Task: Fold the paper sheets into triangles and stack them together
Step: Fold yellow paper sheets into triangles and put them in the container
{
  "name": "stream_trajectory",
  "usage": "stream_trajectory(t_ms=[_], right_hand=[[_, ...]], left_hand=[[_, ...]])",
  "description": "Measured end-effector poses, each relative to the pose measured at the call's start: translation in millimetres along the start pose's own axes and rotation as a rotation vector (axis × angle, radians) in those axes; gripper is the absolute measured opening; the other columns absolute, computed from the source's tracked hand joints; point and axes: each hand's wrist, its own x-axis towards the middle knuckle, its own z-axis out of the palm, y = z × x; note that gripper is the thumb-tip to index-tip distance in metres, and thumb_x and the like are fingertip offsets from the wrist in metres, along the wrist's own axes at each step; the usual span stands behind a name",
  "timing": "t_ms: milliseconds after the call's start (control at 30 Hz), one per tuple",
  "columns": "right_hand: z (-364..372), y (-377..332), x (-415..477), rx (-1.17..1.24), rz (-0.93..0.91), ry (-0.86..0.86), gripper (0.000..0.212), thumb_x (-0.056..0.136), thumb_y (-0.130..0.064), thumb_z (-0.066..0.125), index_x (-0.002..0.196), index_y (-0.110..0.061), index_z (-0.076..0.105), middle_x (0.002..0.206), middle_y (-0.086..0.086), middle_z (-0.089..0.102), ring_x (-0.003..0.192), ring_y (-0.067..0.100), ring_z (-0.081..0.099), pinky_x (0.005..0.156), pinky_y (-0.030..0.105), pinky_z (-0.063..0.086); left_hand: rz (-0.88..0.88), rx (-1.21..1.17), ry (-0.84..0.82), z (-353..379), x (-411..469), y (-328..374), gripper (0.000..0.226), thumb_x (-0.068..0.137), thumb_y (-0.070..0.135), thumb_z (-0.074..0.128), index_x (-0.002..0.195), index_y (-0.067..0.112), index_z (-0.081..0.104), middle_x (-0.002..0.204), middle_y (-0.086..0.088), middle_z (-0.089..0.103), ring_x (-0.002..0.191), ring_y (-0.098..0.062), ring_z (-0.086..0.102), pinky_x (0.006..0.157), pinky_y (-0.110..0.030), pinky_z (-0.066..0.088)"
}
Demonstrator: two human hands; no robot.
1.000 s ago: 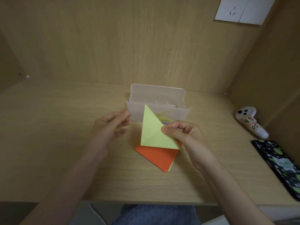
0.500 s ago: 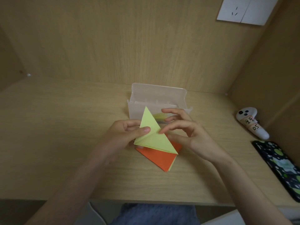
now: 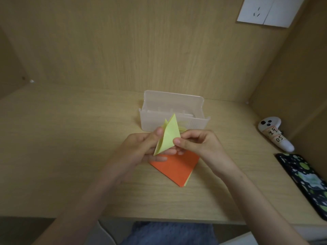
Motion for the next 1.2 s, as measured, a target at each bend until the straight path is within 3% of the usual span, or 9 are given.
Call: stream_trajectory(t_ms=[167,533,700,900,1000,1200], right_hand=[[2,-1,1,0.083,0.045,0.027,0.012,0.077,0.004,0.069,0.088,0.004,0.067,0.064,0.004,0.068,0.056,0.011,0.061,0.059,0.017,0.051],[13,5,0,0.196,0.037,0.191,0.018,0.078,-0.001,0.069,0.095,-0.005,0.067,0.061,0.007,0.064,0.051,0.013,0.055,0.049,0.018,0.044],[13,2,-2,0.229,0.111,0.186,0.023,0.072,-0.014,0.074,0.090,0.000,0.071,0.061,0.008,0.065,0.052,0.011,0.053,0.046,0.017,0.040],[14,0,-3,0.173,0.080,0.232,0.009,0.078,-0.011,0.070,0.084,-0.003,0.072,0.058,0.006,0.064,0.051,0.009,0.054,0.043,0.018,0.037],[14,0,-3,0.117,0.061,0.247,0.004,0.078,-0.011,0.072,0.080,-0.007,0.072,0.059,0.009,0.063,0.051,0.011,0.052,0.043,0.018,0.035],[17,-4,-6,0.039,0.032,0.206,0.006,0.079,-0.010,0.071,0.080,-0.004,0.072,0.060,0.012,0.062,0.050,0.011,0.052,0.043,0.018,0.035]], left_hand=[[0.026,0.023,0.001,-3,-1,-4,0.027,0.081,0.013,0.063,0.107,0.007,0.066,0.094,-0.011,0.074,0.091,-0.018,0.071,0.069,-0.021,0.058],[0.113,0.032,0.073,3,-1,-8,0.019,0.088,0.007,0.057,0.106,0.006,0.065,0.089,-0.009,0.075,0.084,-0.018,0.072,0.061,-0.021,0.057],[0.130,0.027,0.097,4,0,-11,0.017,0.088,0.005,0.057,0.103,0.007,0.065,0.086,-0.007,0.075,0.081,-0.017,0.073,0.059,-0.020,0.057],[0.113,0.106,0.114,3,1,-12,0.020,0.086,0.012,0.060,0.106,0.011,0.065,0.087,-0.003,0.075,0.084,-0.016,0.072,0.066,-0.024,0.058],[0.139,0.145,0.217,1,4,-8,0.025,0.078,0.024,0.068,0.102,0.017,0.069,0.087,0.003,0.076,0.084,-0.012,0.071,0.070,-0.024,0.057],[0.217,0.052,0.330,1,7,3,0.019,0.082,0.017,0.068,0.100,0.013,0.071,0.089,0.001,0.075,0.085,-0.012,0.072,0.074,-0.023,0.058]])
